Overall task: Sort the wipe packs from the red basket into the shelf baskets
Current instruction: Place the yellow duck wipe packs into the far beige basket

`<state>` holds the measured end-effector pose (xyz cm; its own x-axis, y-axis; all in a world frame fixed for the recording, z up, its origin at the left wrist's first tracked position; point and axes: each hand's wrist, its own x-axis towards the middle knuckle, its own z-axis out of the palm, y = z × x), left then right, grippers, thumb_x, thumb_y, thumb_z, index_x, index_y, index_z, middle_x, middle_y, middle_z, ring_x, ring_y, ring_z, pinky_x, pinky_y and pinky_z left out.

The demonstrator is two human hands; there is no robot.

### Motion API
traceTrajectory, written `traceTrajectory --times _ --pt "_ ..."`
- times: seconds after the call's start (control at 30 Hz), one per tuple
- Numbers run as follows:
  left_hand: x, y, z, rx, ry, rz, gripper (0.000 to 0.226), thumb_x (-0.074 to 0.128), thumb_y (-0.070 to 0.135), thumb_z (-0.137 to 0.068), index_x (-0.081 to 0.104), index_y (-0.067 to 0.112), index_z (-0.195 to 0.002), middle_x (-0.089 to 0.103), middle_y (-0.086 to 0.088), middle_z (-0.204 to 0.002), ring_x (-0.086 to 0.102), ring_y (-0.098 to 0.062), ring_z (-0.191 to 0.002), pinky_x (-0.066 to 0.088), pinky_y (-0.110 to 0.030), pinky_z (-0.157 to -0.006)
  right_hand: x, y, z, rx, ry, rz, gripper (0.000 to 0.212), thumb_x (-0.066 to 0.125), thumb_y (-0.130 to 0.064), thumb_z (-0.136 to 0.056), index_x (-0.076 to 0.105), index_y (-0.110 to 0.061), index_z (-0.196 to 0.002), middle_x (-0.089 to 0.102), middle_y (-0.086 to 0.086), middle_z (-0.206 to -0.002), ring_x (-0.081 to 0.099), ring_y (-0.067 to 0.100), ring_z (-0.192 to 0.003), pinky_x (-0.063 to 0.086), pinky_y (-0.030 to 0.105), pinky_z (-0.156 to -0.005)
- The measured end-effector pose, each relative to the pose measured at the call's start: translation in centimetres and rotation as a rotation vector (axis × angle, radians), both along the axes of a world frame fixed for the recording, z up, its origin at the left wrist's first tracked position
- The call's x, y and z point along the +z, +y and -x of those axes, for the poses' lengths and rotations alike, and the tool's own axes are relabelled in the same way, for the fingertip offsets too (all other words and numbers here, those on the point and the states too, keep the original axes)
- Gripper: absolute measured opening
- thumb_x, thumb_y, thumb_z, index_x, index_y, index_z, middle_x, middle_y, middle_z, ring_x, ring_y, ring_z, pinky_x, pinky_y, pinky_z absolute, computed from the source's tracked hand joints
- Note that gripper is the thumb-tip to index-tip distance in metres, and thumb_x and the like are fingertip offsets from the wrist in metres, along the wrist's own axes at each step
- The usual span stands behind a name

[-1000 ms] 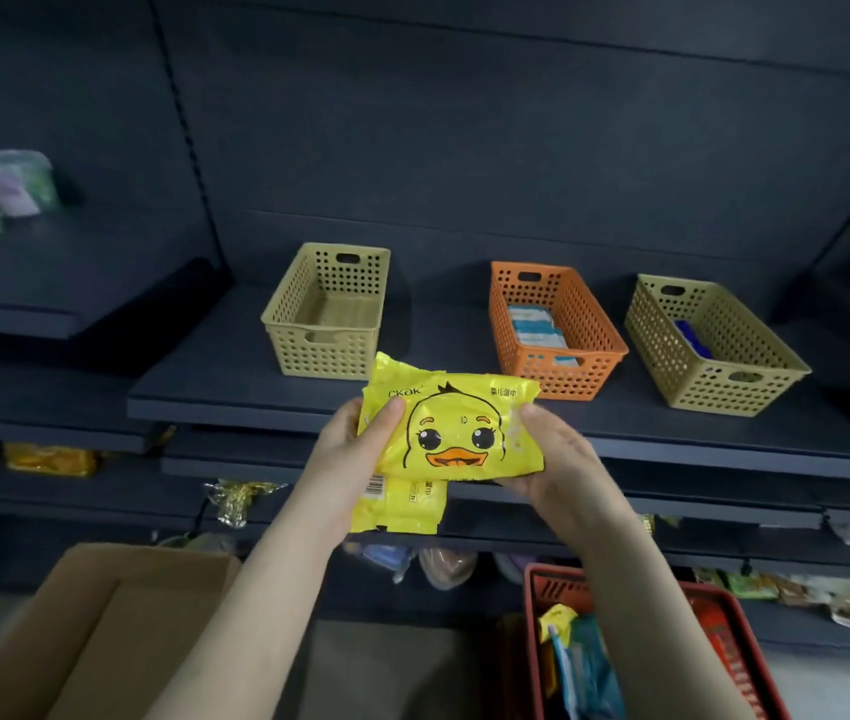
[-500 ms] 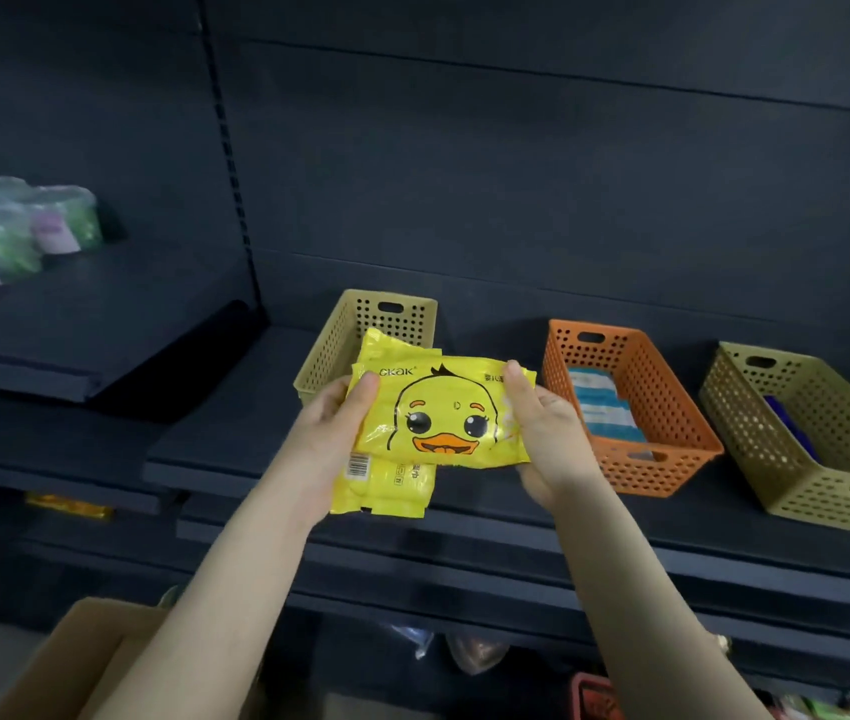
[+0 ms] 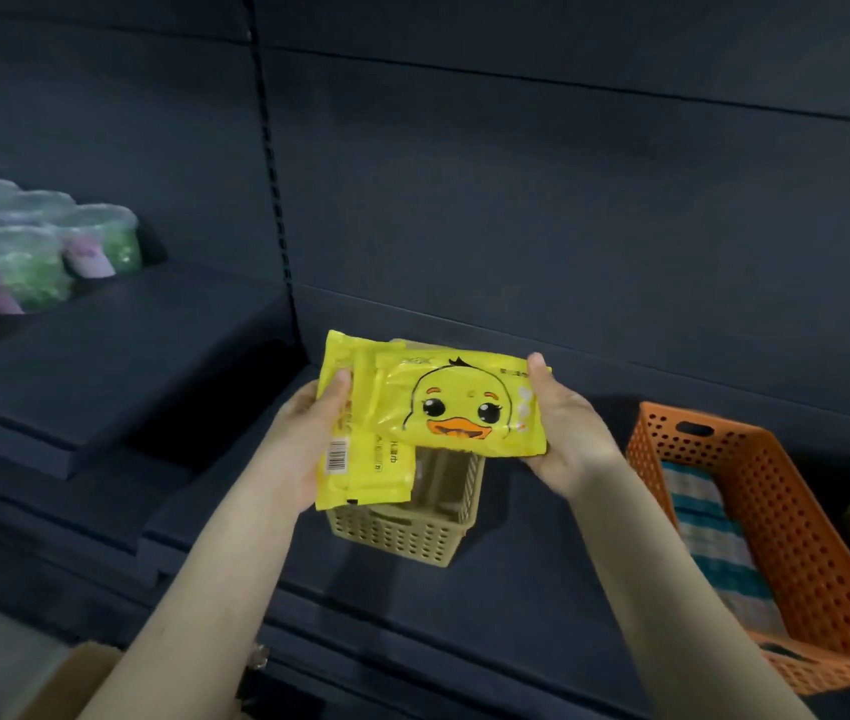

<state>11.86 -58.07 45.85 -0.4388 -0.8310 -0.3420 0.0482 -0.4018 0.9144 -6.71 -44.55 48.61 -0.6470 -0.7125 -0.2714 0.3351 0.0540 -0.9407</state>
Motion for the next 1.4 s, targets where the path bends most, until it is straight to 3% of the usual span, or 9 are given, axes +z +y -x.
traceTrajectory --times 0.2,0.33,0.5,0.63,0.73,0.83,0.93,1.13,1.4 --pt "-1.3 -7.2 0.0 0.044 -0.024 0.047 0.019 0.055 0.044 -0.094 0.062 0.032 -0.107 0.072 0.000 -0.103 0.070 -0.023 -0.090 0.055 -0.038 -0.067 -1.1 -5.6 3.2 -0.180 0.330 -0.198 0.029 0.052 -0.043 -0.096 0.057 -0.020 -0.078 0.062 0.003 -0.079 0.058 0.014 -0.063 0.051 0.031 -0.062" --pt "-2.4 -11.2 0.6 -0.007 0.021 -0.007 0.028 0.056 0.043 -0.094 0.062 0.026 -0.115 0.073 -0.002 -0.106 0.071 -0.023 -0.093 0.057 -0.041 -0.071 -4.1 -10.3 3.4 -0.183 0.360 -0.400 0.045 0.053 -0.044 -0.095 0.061 0.001 -0.092 0.059 0.011 -0.082 0.058 0.025 -0.076 0.051 0.038 -0.070" --pt "-3.5 -15.1 1.8 -0.110 0.084 -0.095 0.028 0.053 0.039 -0.097 0.064 0.022 -0.117 0.075 -0.004 -0.104 0.073 -0.023 -0.091 0.058 -0.041 -0.070 -8.1 -15.1 2.5 -0.242 0.214 -0.474 0.029 0.051 -0.034 -0.098 0.061 -0.008 -0.108 0.062 0.007 -0.088 0.060 0.023 -0.081 0.052 0.041 -0.078" --pt "-4.6 -17.1 2.8 -0.177 0.086 -0.165 0.031 0.053 0.039 -0.097 0.062 0.021 -0.121 0.074 -0.006 -0.107 0.071 -0.027 -0.097 0.056 -0.051 -0.082 -10.1 -17.0 3.0 -0.229 0.463 -0.718 0.036 0.042 -0.031 -0.102 0.053 -0.003 -0.121 0.062 0.010 -0.094 0.054 0.019 -0.070 0.043 0.031 -0.062" --pt "-5.2 -17.8 3.5 -0.222 0.088 -0.199 0.030 0.052 0.039 -0.097 0.063 0.021 -0.119 0.074 -0.006 -0.107 0.071 -0.027 -0.097 0.055 -0.050 -0.084 -10.7 -17.7 3.2 -0.177 0.687 -0.783 0.049 0.054 -0.029 -0.096 0.039 -0.004 -0.135 0.061 0.016 -0.121 0.062 0.028 -0.097 0.053 0.038 -0.081" --pt "-5.7 -18.3 3.9 -0.253 0.097 -0.222 0.031 0.051 0.039 -0.097 0.064 0.021 -0.119 0.073 -0.006 -0.109 0.071 -0.026 -0.098 0.055 -0.049 -0.083 -10.9 -17.3 2.6 -0.137 1.030 -0.825 0.062 0.062 -0.031 -0.091 0.036 -0.005 -0.141 0.039 0.015 -0.145 0.039 0.032 -0.134 0.038 0.040 -0.110" --pt "-6.1 -18.7 3.9 -0.269 0.106 -0.238 0.033 0.051 0.040 -0.097 0.063 0.021 -0.121 0.073 -0.007 -0.110 0.071 -0.026 -0.099 0.055 -0.049 -0.083 -10.7 -16.6 2.0 -0.038 1.314 -0.914 0.047 0.055 -0.035 -0.095 0.050 -0.013 -0.136 0.038 0.008 -0.147 0.028 0.031 -0.139 0.030 0.042 -0.113" --pt "-6.3 -18.8 3.6 -0.257 0.102 -0.274 0.034 0.052 0.041 -0.096 0.062 0.021 -0.122 0.072 -0.008 -0.112 0.071 -0.027 -0.100 0.054 -0.052 -0.085 -12.6 -16.6 0.6 0.206 0.817 -0.860 0.038 0.052 -0.020 -0.098 0.053 -0.015 -0.135 0.054 0.008 -0.137 0.054 0.023 -0.121 0.040 0.031 -0.104" --pt "-4.5 -18.7 2.6 -0.204 0.188 -0.263 0.035 0.046 0.036 -0.100 0.057 0.018 -0.127 0.070 -0.008 -0.118 0.068 -0.025 -0.105 0.054 -0.046 -0.080 -9.6 -16.7 0.9 0.085 0.832 -0.575 0.035 0.046 -0.027 -0.100 0.054 -0.021 -0.134 0.057 0.001 -0.134 0.056 0.017 -0.118 0.047 0.033 -0.100"
